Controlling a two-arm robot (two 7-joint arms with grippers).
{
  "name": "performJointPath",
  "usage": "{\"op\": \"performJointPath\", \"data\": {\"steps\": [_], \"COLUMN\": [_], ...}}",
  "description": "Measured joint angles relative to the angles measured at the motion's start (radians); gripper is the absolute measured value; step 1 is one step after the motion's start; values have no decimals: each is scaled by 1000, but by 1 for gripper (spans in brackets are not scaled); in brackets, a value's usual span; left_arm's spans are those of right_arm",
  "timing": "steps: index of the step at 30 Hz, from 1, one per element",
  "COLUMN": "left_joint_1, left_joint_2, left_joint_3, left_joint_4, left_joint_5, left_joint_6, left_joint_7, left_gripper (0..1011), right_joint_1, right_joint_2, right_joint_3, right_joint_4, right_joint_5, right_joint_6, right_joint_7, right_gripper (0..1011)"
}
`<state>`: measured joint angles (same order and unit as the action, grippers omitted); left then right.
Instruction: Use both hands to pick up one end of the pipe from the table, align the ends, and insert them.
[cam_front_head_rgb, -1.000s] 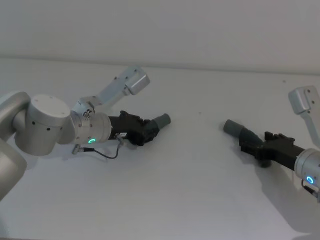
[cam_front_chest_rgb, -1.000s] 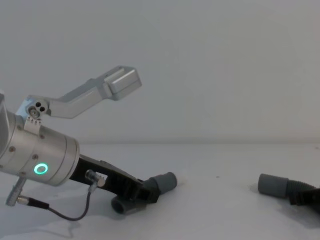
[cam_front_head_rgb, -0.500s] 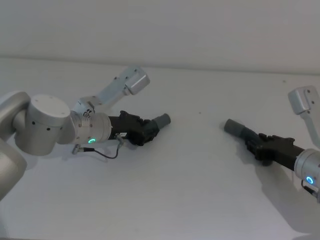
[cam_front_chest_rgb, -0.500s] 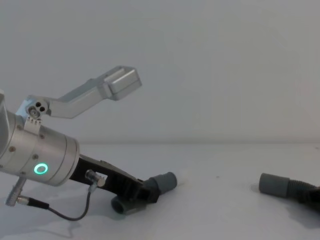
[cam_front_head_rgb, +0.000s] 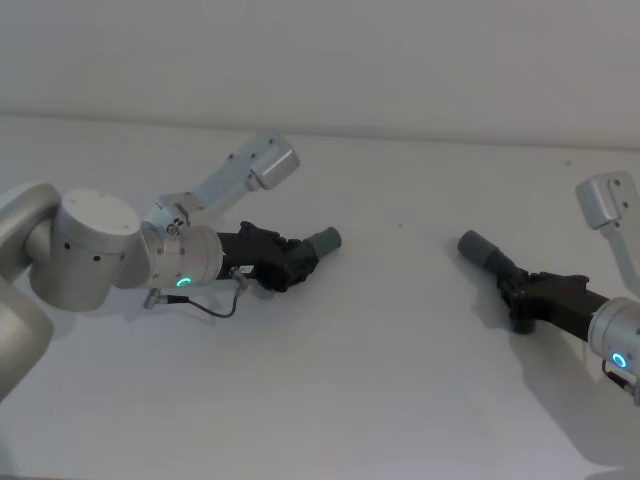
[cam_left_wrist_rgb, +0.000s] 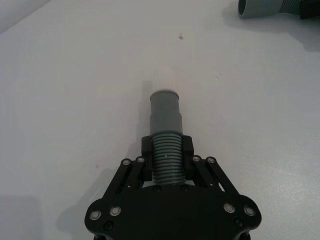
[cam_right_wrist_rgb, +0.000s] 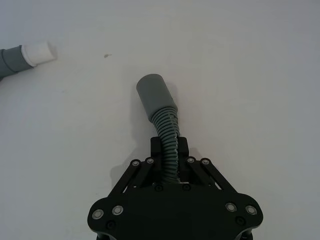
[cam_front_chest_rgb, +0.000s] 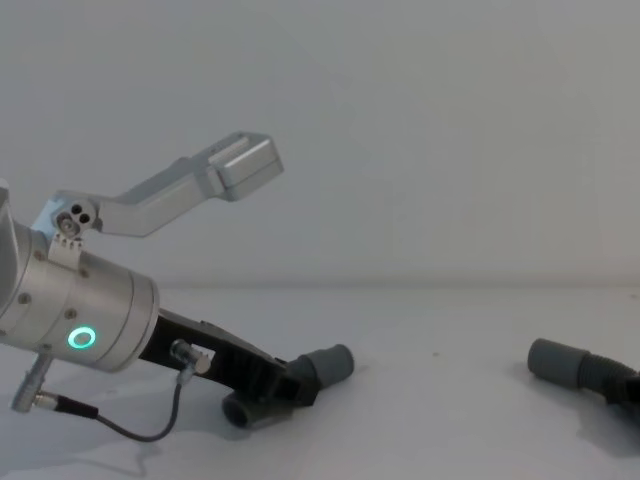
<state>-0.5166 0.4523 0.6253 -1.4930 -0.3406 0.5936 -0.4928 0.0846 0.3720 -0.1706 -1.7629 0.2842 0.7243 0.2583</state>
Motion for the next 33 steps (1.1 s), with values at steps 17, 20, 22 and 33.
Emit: {"op": "performJointPath", "data": {"steps": [17,20,22,33], "left_joint_1": [0,-1,-4,-47], "left_joint_2": [0,0,0,16], "left_joint_3": [0,0,2,26], "left_joint_4": [0,1,2,14], "left_joint_5": [0,1,2,20], "left_joint_6": [0,0,0,-7], "left_joint_7": [0,-1,-5,-54], "left_gripper": [327,327,327,327], "right_joint_1": [0,-1,-2,-12], "right_joint_2": [0,0,2,34], "right_joint_3": [0,0,0,5], "right_joint_4": [0,0,0,-8], "right_joint_5": [0,0,0,-4], "right_joint_6": [0,-2,-10,-108], "right_joint_7": [0,0,3,38], "right_gripper": [162,161,161,156]}}
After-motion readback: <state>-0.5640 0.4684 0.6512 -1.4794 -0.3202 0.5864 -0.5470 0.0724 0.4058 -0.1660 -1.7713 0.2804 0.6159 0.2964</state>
